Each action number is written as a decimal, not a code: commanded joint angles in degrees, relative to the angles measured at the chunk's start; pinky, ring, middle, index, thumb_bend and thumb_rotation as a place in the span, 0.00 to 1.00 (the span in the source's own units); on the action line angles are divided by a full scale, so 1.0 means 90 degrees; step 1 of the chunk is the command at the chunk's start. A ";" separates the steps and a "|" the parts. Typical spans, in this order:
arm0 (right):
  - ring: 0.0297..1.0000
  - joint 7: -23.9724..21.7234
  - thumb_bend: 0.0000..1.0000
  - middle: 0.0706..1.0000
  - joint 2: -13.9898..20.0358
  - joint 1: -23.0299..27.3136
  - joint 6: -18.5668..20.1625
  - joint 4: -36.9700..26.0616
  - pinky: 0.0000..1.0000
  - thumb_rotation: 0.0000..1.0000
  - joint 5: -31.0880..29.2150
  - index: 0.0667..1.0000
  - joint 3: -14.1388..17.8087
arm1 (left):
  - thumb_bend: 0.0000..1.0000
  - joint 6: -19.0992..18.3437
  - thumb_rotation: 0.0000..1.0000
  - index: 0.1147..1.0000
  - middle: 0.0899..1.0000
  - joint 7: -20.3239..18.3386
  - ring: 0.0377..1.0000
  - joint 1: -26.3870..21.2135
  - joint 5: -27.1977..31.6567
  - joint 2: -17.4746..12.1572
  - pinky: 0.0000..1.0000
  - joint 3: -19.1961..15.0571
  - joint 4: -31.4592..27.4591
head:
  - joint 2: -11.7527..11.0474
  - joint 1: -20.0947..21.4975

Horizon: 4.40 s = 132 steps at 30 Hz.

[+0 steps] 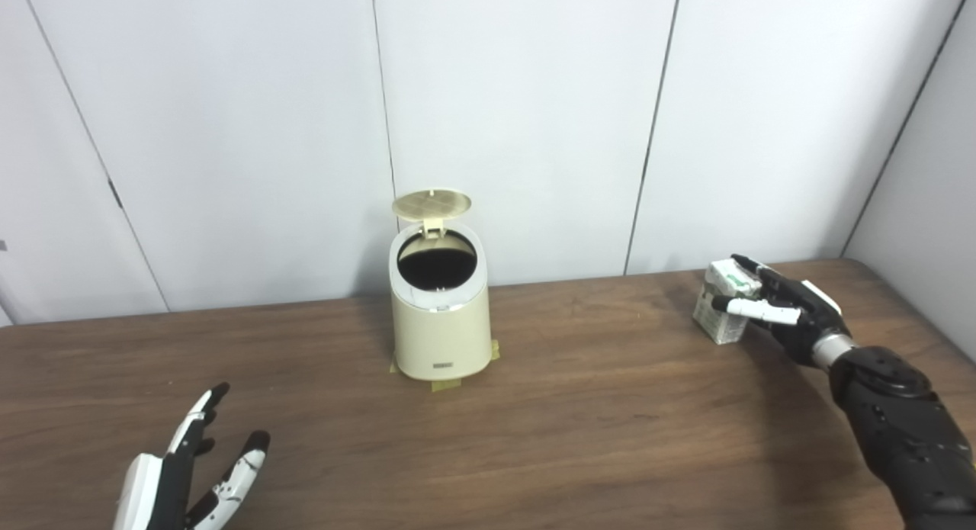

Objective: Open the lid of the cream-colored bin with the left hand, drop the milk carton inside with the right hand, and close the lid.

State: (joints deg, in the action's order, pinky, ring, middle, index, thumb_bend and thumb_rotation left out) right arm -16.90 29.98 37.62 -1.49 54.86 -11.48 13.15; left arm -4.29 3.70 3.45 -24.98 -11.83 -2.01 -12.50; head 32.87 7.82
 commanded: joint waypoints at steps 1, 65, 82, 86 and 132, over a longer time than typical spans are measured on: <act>0.84 0.0165 0.84 0.86 0.0110 0.0301 -0.0136 -0.0337 0.76 0.00 0.0011 0.88 0.0030 | 0.48 0.0052 0.66 0.92 0.94 0.0040 0.91 -0.0074 -0.0028 -0.0057 0.83 -0.0044 -0.0259 | 0.0007 -0.0013; 0.82 -0.1049 1.00 0.84 0.2219 0.1438 -0.1058 -0.4111 0.73 0.11 0.7791 0.83 -0.4627 | 0.48 0.0156 0.63 0.91 0.93 0.0015 0.91 -0.0031 0.0010 -0.0081 0.83 -0.0019 -0.0218 | 0.0145 0.0384; 0.84 -0.0398 1.00 0.84 0.1897 0.1585 -0.1250 -0.2915 0.73 0.14 0.8618 0.83 -0.4816 | 0.47 0.0031 0.62 0.91 0.93 -0.0035 0.91 0.0028 -0.0015 -0.0077 0.83 -0.0037 -0.0339 | 0.0153 0.0390; 0.84 -0.0406 1.00 0.84 0.1848 0.1524 -0.1128 -0.2980 0.73 0.15 0.8675 0.83 -0.4788 | 0.48 -0.0022 0.63 0.91 0.93 -0.0078 0.91 0.0054 -0.0032 -0.0077 0.83 -0.0052 -0.0401 | 0.0164 0.0377; 0.41 0.0981 0.52 0.47 0.1580 0.1461 -0.1116 -0.2400 0.33 0.00 0.8652 0.45 -0.4744 | 0.45 -0.0316 0.62 0.90 0.92 -0.0134 0.90 0.0097 -0.0177 -0.0038 0.82 -0.0067 -0.0689 | 0.0225 0.0394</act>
State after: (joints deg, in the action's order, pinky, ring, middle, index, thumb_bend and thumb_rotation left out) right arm -8.31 42.98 48.08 -13.44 34.72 67.11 -30.97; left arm -8.12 1.82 5.58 -25.80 -11.47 -2.43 -17.64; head 34.89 11.42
